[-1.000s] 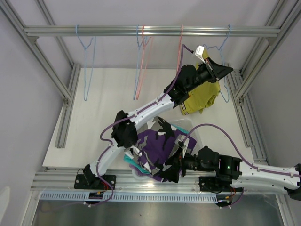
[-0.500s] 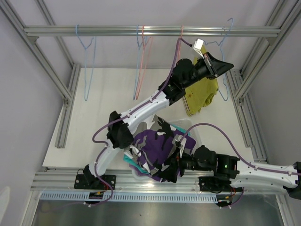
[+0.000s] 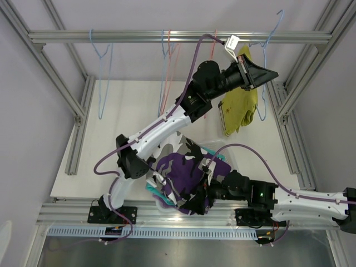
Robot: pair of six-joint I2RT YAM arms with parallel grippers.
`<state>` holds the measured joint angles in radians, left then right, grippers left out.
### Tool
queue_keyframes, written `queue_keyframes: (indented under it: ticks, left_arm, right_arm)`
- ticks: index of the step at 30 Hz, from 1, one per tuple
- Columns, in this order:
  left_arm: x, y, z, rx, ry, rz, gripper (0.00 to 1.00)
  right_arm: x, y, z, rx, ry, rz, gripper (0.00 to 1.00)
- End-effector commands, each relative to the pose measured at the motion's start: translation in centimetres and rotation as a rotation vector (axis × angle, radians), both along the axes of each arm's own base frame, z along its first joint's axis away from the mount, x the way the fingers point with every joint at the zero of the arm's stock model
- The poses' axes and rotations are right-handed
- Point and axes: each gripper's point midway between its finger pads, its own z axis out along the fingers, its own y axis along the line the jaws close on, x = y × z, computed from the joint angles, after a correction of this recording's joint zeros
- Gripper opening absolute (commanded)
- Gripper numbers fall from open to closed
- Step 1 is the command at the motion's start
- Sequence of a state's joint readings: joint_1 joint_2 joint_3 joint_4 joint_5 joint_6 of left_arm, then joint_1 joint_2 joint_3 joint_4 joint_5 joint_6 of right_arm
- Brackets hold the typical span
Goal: Remove the trousers from the hanger
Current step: Pick up the hanger from the clothesline.
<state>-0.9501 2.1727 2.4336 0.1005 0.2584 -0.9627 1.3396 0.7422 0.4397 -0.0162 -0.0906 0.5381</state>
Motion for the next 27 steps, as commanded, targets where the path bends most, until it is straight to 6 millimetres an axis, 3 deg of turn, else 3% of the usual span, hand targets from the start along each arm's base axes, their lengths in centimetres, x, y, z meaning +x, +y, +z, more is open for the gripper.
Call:
queue_keyframes:
  ticks: [1,5,6,7,8,11,16,27]
  left_arm:
    - [-6.2,8.4,13.9,-0.283,-0.319,0.009,0.01]
    - [-7.6,10.2,15.0,-0.273,-0.316,0.007,0.00]
    - [-7.8,10.9,15.5,-0.280,-0.315,0.017,0.00]
    - [-7.5,10.5,14.4,-0.255,-0.293,0.019,0.00]
    - [-8.5,12.0,15.7,-0.278,-0.304,0.028,0.00]
    - [-8.8,13.4,16.1,-0.263,-0.286,0.061,0.00]
    - [-9.3,14.7,16.1,-0.209,-0.258,0.084,0.00]
    - [-10.1,18.4,15.1,-0.156,-0.119,0.146,0.00]
  right_arm:
    - [-2.1,-2.6,-5.4,-0.226,0.085,0.076,0.89]
    - [-2.4,-2.8,-3.5,-0.205,0.062,0.107,0.89]
    - [-2.2,-2.7,-2.2,-0.179,0.044,0.102,0.89]
    - [-2.2,-3.1,-2.1,-0.193,0.032,0.100,0.89]
    - [-2.0,-3.2,-1.6,-0.193,0.023,0.094,0.89]
    - [-1.6,-3.9,0.5,-0.171,-0.015,0.079,0.89]
    - [-1.3,-4.4,5.6,-0.065,-0.071,0.062,0.89]
    - [-0.2,-5.1,10.7,-0.014,-0.162,0.021,0.86]
